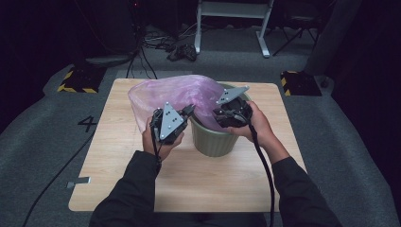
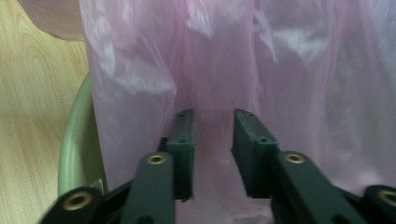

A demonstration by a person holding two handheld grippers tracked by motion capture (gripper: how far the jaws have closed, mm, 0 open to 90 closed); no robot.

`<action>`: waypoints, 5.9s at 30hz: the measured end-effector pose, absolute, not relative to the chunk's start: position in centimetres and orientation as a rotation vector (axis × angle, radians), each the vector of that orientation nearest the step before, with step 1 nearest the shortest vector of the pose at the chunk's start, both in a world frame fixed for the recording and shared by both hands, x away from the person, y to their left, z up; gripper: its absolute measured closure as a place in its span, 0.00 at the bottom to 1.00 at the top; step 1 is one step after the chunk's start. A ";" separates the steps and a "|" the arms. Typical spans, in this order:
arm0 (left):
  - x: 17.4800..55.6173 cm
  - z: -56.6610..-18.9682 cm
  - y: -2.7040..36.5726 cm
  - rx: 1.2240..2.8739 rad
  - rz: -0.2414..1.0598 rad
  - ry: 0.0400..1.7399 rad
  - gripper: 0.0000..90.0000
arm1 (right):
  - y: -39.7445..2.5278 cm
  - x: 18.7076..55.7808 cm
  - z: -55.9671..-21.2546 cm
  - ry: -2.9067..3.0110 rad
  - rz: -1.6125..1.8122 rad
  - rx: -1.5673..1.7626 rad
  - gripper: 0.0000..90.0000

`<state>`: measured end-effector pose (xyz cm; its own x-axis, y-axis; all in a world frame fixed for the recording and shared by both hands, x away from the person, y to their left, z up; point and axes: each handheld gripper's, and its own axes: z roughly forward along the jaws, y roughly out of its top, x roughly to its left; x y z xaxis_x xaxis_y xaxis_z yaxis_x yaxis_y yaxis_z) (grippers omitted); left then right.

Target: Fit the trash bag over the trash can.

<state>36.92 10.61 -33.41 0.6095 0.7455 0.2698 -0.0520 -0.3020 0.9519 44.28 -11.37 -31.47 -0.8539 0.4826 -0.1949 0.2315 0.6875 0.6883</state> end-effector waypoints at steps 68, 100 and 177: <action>34.3 -37.5 15.8 1.867 0.512 0.651 0.32 | -19.5 44.8 -33.4 2.371 1.141 0.682 0.95; 33.8 -35.7 14.8 1.839 0.600 0.508 1.00 | -12.4 38.3 -30.8 2.431 1.234 0.317 0.30; 33.9 -34.8 10.8 1.870 0.535 0.428 0.86 | -18.1 33.4 -30.7 2.301 1.475 0.366 0.25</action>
